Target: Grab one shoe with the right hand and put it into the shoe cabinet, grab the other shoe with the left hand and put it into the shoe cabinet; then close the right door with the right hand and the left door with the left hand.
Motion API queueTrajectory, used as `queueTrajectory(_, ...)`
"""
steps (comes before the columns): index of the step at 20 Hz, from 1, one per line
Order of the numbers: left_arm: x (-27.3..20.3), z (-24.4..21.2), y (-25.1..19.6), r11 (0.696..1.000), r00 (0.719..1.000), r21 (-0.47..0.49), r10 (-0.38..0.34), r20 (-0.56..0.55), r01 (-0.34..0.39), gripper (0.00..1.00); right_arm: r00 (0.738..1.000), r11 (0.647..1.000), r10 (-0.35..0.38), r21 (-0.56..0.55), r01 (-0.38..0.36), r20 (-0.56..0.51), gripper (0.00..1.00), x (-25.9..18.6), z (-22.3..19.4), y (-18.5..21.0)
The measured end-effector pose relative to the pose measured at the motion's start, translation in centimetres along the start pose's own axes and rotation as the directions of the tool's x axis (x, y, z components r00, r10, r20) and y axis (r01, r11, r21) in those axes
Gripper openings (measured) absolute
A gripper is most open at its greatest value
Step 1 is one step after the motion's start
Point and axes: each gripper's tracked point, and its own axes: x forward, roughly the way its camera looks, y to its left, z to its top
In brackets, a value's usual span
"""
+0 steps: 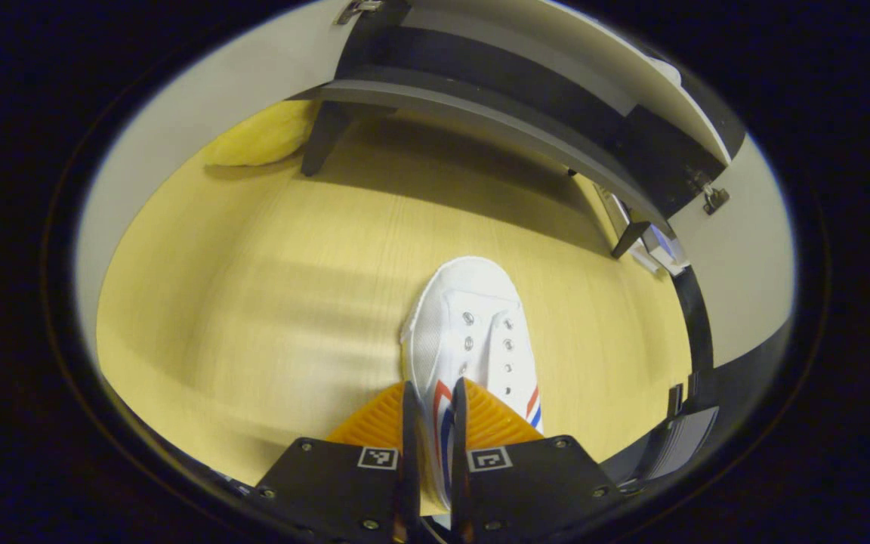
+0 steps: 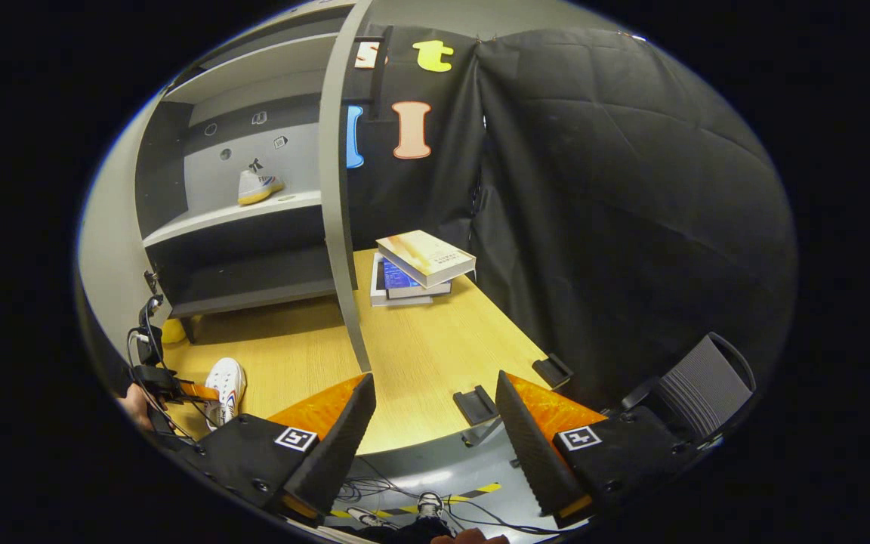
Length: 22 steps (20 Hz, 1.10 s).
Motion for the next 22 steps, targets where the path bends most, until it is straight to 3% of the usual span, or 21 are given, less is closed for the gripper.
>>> queueTrajectory(1, -0.3, 0.3, 0.4, 1.000, 0.999, 0.005, 0.029, 0.022, -0.029, 0.18, 1.000, 1.000, 0.004, 0.005, -0.004, 0.000, 1.00, 0.3, 0.1, -0.2)
queueTrajectory(3, -0.3, 0.3, -0.1, 0.999, 0.999, 0.001, 0.053, 0.009, -0.053, 0.04, 1.000, 1.000, 0.011, 0.016, -0.011, 0.011, 1.00, 1.0, 0.8, -0.9)
queueTrajectory(6, -1.2, 1.6, -0.1, 0.996, 0.996, 0.011, 0.089, 0.031, -0.089, 0.04, 0.999, 0.999, 0.016, 0.029, -0.017, 0.029, 1.00, 2.1, 1.9, -1.8)
queueTrajectory(14, -7.5, 7.3, 1.5, 0.999, 0.980, 0.034, 0.013, 0.198, -0.020, 0.04, 0.999, 0.998, 0.037, 0.051, -0.039, 0.033, 1.00, 5.2, 3.0, -3.9)
queueTrajectory(19, -13.5, 12.5, 2.2, 0.993, 0.940, 0.118, -0.021, 0.342, -0.020, 0.04, 0.999, 0.996, 0.029, 0.088, -0.033, 0.046, 1.00, 7.1, 4.0, -5.2)
queueTrajectory(20, -14.7, 13.3, 2.6, 0.993, 0.929, 0.118, -0.032, 0.368, -0.012, 0.04, 0.998, 0.995, 0.025, 0.096, -0.030, 0.051, 0.96, 7.4, 4.1, -5.4)
queueTrajectory(22, -15.4, 13.9, 3.1, 0.993, 0.912, 0.118, -0.066, 0.405, 0.019, 0.02, 0.998, 0.994, 0.013, 0.107, -0.019, 0.063, 0.98, 7.8, 4.6, -5.9)
